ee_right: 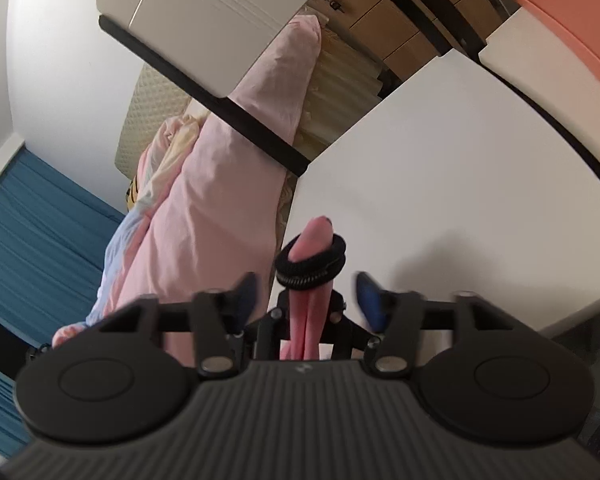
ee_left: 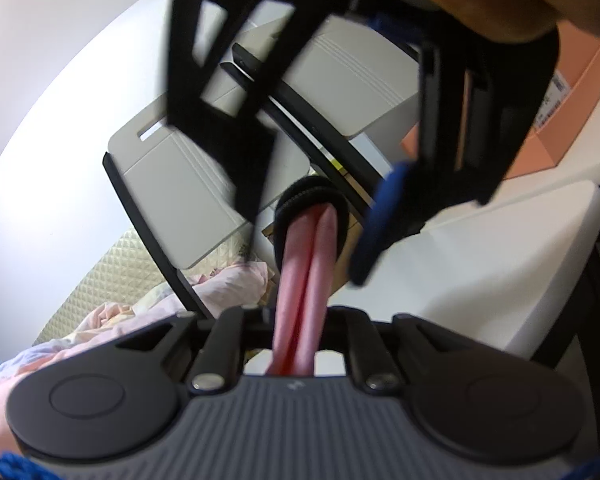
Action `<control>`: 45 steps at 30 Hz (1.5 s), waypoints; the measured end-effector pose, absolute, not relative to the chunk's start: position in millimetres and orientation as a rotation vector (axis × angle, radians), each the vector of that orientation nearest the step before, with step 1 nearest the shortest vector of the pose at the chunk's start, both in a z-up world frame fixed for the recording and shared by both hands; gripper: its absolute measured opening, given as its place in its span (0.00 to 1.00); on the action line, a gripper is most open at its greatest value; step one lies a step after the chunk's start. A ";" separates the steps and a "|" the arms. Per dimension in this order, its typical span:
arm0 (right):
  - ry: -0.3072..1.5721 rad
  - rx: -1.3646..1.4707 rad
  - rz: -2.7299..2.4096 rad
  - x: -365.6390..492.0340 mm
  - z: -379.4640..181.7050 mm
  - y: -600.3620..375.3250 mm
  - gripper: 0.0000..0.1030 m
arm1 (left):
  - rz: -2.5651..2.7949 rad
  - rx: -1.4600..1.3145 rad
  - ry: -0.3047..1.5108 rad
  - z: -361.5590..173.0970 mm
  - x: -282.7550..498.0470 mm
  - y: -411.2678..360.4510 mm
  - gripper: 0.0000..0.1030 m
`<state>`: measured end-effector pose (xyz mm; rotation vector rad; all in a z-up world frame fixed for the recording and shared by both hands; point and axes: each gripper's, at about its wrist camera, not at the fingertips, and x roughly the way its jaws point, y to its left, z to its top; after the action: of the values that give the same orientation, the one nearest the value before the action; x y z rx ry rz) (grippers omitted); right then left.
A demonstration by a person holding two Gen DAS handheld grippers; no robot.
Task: Fold shopping bag
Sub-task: 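Open the right gripper and push the band further along the tube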
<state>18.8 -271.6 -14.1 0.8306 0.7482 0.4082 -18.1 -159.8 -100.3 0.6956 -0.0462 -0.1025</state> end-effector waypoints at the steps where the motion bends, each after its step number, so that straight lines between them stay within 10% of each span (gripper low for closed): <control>1: 0.750 0.825 0.408 18.6 -15.3 -270.2 0.23 | -0.103 0.692 -0.043 -100.0 -17.7 -159.4 0.15; 13: 0.613 0.704 0.414 13.5 14.6 -268.5 0.19 | -0.114 0.621 -0.008 -94.4 -16.6 -156.0 0.38; 19: 0.550 0.622 0.405 9.6 25.9 -263.1 0.20 | -0.125 0.553 0.003 -86.6 -22.8 -142.2 0.10; 26: 0.491 0.576 0.475 -0.3 40.3 -263.2 0.39 | -0.059 0.495 0.018 -73.2 -8.5 -122.3 0.10; 45: 0.404 0.618 0.328 8.0 39.8 -256.3 0.30 | -0.137 0.561 0.036 -76.7 -10.2 -132.6 0.08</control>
<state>8.0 -256.3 39.8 0.6176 0.4045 0.3284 -10.2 -132.6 -76.7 0.5613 0.0356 -0.1371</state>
